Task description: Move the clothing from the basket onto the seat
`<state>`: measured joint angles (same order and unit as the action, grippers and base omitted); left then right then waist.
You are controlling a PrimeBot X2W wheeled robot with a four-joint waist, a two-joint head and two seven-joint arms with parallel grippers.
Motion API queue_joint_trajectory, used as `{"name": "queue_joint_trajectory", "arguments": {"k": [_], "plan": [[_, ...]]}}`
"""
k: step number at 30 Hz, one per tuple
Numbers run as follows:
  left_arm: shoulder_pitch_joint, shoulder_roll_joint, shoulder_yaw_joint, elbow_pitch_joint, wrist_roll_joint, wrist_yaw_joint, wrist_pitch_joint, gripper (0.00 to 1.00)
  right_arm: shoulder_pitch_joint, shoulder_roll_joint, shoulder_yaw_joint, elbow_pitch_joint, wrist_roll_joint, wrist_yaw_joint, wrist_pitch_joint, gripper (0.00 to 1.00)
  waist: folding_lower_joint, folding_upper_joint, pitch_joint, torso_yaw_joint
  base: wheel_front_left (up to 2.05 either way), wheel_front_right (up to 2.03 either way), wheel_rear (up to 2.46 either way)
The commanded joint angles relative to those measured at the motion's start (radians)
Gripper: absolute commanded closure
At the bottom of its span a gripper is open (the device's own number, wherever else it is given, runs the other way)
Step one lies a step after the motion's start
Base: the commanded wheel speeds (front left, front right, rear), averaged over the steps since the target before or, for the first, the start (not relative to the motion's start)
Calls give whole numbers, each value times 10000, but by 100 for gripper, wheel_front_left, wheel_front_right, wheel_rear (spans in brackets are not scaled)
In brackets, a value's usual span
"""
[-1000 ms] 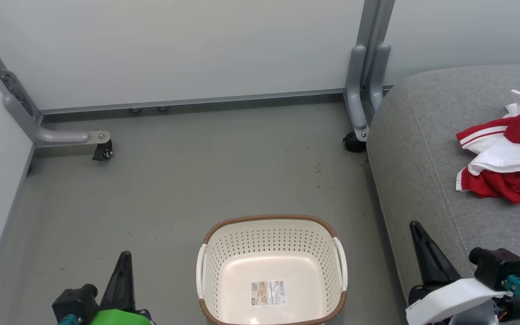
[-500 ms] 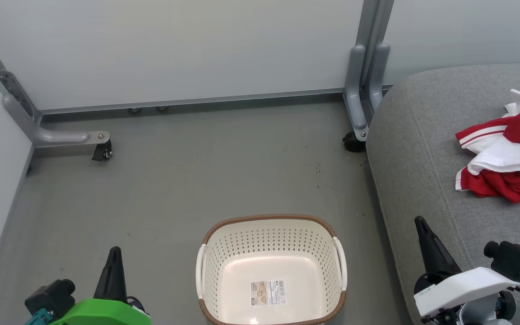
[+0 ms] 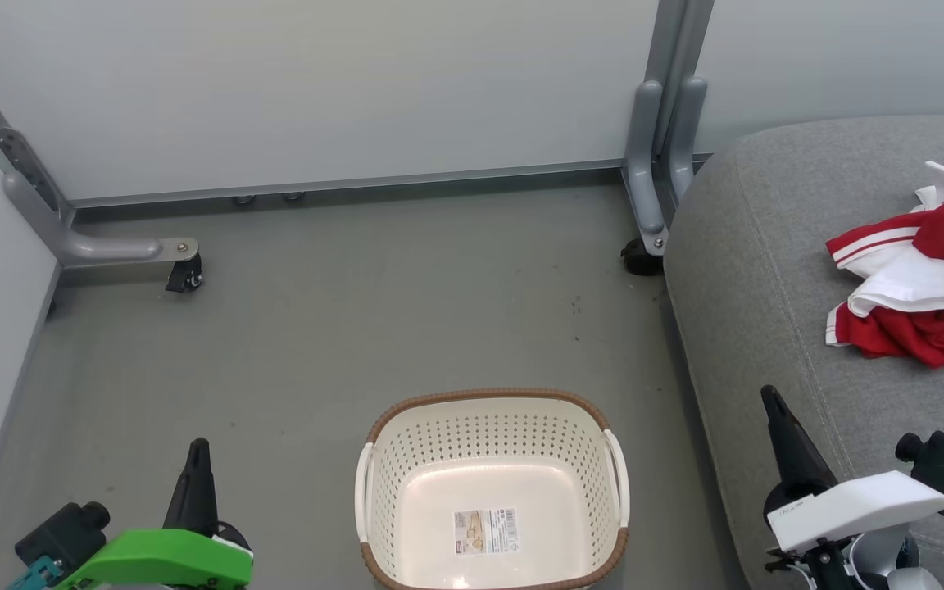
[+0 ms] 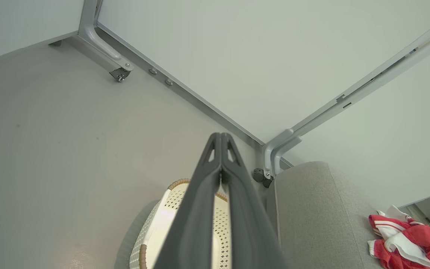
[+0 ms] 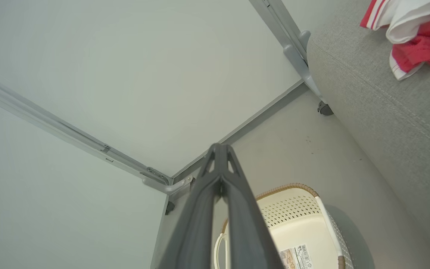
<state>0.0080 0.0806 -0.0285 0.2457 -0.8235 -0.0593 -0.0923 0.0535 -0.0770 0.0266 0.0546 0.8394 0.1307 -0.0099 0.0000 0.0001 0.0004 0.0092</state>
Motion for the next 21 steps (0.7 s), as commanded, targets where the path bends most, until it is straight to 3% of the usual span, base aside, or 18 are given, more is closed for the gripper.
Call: {"name": "queue_joint_trajectory", "arguments": {"k": [1,21], "plan": [[-330,17,120,-108,-375,-70,70,100,-305,-74,-50,-27,384,3,37,100,0,-1,0,-1,0,0,0],[-610,-89,530,-83,-2681,-279,690,100,-721,-117,-283,551,2794,3,255,100,0,-1,7,-23,0,0,0]]}}
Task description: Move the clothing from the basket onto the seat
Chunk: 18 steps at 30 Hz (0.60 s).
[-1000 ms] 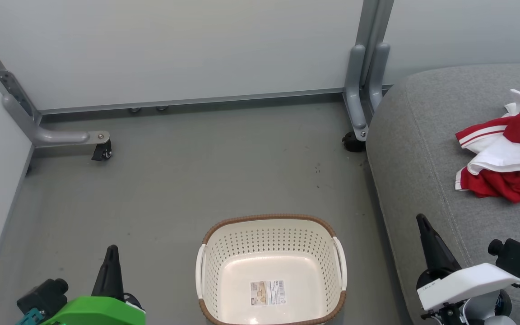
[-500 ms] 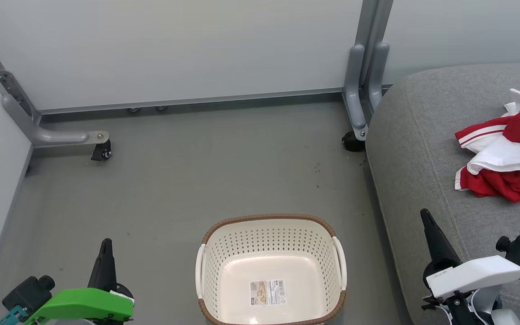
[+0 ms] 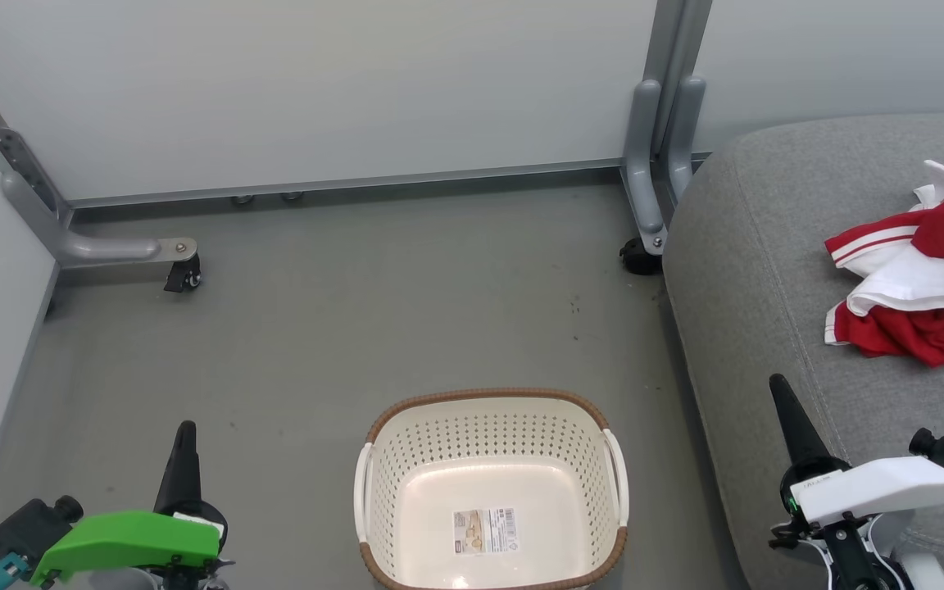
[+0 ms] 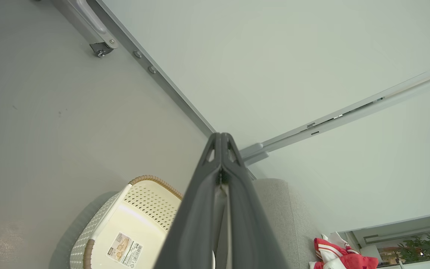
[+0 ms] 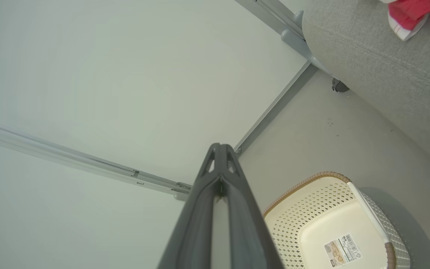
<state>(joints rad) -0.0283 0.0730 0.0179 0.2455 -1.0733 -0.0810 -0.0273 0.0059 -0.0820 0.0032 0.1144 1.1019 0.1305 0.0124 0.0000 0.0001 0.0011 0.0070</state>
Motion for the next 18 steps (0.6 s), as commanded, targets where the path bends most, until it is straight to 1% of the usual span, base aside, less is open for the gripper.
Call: {"name": "queue_joint_trajectory", "arguments": {"k": [1,18], "plan": [[-260,-18,84,-80,-294,-73,75,100,-258,-67,-63,-18,289,5,41,100,0,-1,0,-1,0,0,0],[-464,-87,376,-60,-1915,-217,506,100,-558,-67,-258,396,1959,5,223,100,0,-1,6,-19,0,0,0]]}}
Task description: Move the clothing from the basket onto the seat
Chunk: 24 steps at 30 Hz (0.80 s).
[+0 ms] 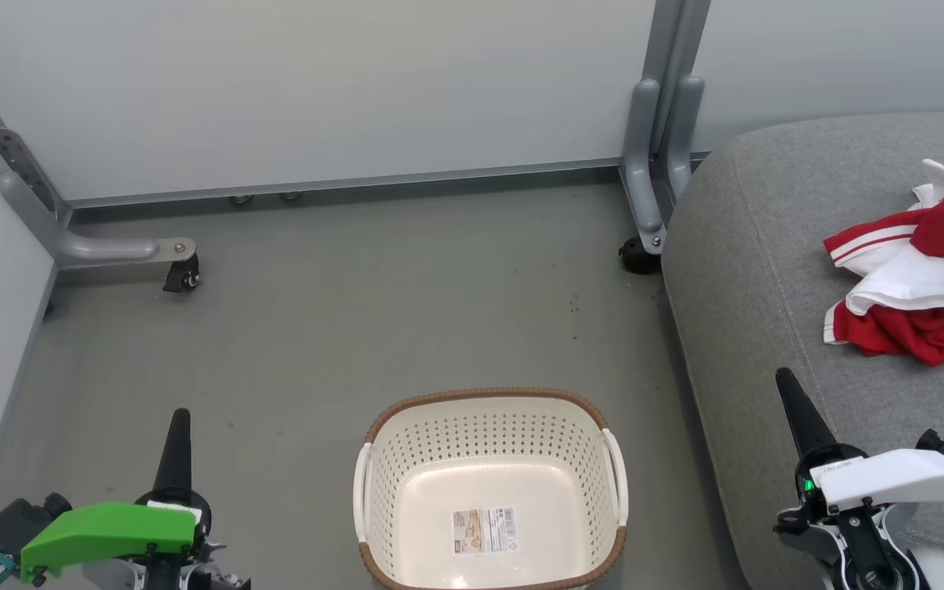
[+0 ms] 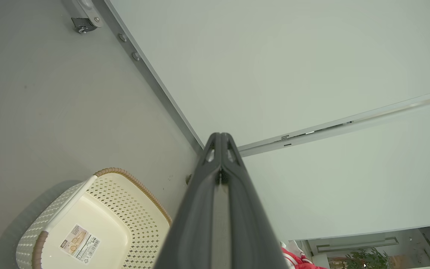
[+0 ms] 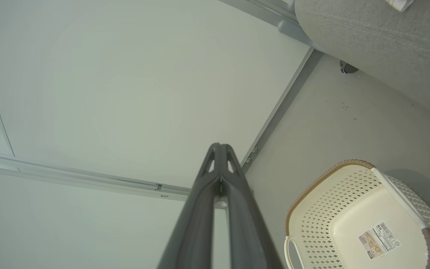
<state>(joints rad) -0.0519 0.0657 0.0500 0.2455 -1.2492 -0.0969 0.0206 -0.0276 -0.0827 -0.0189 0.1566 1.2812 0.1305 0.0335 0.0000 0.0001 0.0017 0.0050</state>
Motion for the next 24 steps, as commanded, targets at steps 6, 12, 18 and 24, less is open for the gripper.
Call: {"name": "queue_joint_trajectory", "arguments": {"k": [6,12,18,24], "plan": [[-306,-28,149,-53,-692,-107,173,100,-300,-54,-116,120,716,4,85,100,0,-1,2,-7,0,0,0],[-353,-44,246,-46,-1201,-152,314,100,-410,-46,-183,244,1218,4,152,100,0,-1,4,-13,0,0,0],[-417,-63,337,-36,-1697,-197,436,100,-488,-35,-251,373,1713,4,211,100,0,-1,6,-20,0,0,0],[-476,-85,403,-28,-2146,-234,569,100,-576,-23,-319,490,2170,4,281,100,0,-1,8,-26,0,0,0]]}}
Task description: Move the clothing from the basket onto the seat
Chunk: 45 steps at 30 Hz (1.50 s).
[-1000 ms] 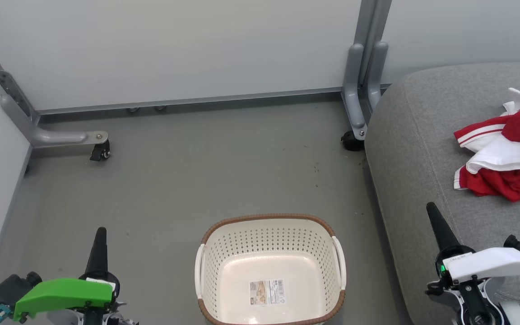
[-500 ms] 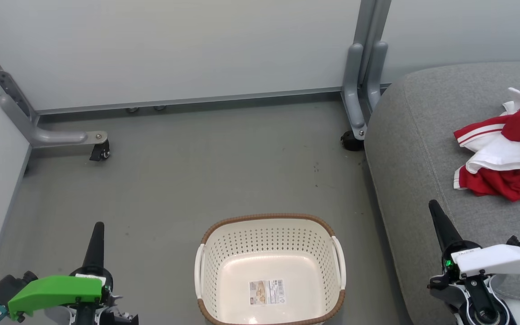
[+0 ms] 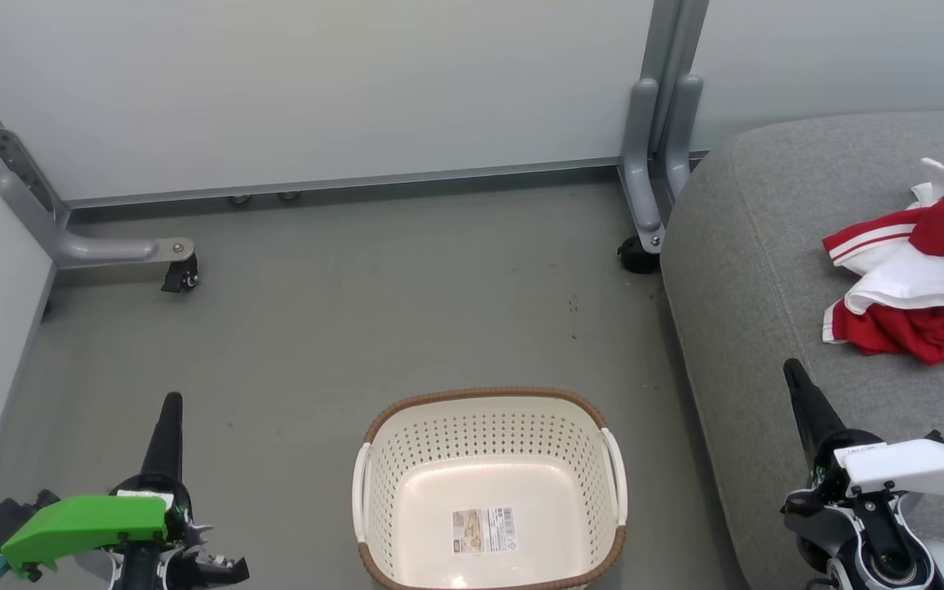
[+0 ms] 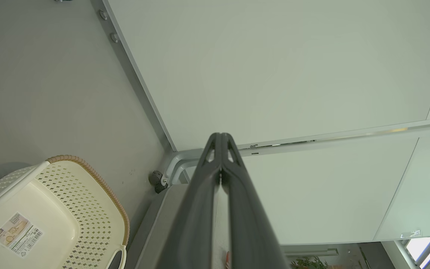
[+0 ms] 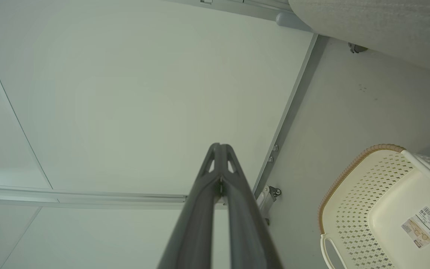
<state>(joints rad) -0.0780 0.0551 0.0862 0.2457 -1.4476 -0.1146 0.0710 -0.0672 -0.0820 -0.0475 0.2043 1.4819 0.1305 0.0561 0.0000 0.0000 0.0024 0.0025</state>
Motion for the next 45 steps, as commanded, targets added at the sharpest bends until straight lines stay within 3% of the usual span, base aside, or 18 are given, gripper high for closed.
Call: {"name": "queue_joint_trajectory", "arguments": {"k": [1,23,45], "plan": [[-221,16,50,-29,-227,-61,80,100,-195,-29,-44,31,227,4,60,100,0,0,0,-1,0,0,0],[-391,-53,320,0,-1703,-199,471,100,-439,14,-277,422,1700,4,277,100,0,0,7,-25,0,0,0],[-367,-45,307,-2,-1665,-192,467,100,-425,94,-371,419,1542,4,347,100,0,0,7,-25,0,0,0]]}}
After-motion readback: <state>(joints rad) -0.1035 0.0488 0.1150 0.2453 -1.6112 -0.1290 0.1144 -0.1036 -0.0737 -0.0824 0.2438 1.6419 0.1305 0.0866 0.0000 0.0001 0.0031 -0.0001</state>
